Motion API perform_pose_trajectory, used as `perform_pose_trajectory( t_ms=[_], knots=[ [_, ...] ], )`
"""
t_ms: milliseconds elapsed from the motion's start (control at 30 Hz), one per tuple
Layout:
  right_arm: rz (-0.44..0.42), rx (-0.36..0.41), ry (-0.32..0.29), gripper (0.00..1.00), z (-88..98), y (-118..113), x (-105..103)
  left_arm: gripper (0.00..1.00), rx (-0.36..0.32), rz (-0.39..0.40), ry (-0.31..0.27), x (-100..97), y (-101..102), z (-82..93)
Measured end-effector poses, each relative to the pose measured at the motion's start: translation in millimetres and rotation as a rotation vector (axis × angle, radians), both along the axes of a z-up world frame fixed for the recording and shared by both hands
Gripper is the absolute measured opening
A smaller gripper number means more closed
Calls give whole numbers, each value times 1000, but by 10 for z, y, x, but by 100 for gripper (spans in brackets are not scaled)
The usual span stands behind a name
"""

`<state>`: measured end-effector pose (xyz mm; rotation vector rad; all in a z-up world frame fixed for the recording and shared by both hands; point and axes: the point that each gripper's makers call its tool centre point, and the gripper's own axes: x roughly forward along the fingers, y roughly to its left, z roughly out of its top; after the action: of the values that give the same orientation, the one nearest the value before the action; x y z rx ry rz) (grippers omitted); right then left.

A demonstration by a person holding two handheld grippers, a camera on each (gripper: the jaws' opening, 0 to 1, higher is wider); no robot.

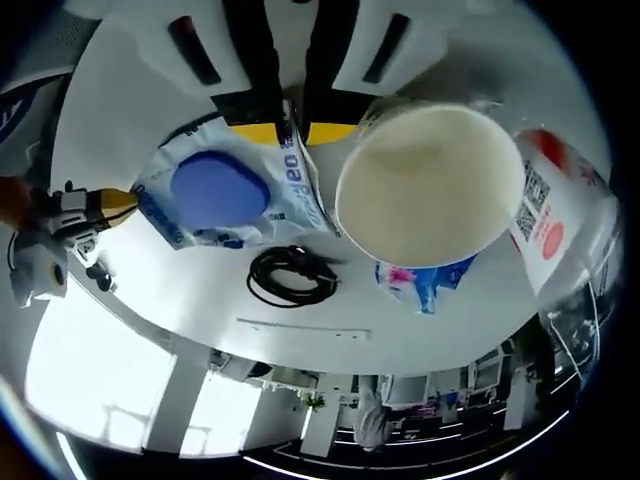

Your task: Arrange the tabletop items into an orderly group along one side of the table until the central work area is clear of visible clutter.

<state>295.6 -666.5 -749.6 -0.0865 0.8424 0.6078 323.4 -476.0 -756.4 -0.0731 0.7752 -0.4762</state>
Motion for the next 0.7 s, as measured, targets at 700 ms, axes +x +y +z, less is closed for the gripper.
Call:
perform_pose_trajectory(
  t_ms=[700],
  knots=[
    [-6,-1,3,0,-4,-50,-24,7,-3,-12,-6,8,-54,-9]
  ],
)
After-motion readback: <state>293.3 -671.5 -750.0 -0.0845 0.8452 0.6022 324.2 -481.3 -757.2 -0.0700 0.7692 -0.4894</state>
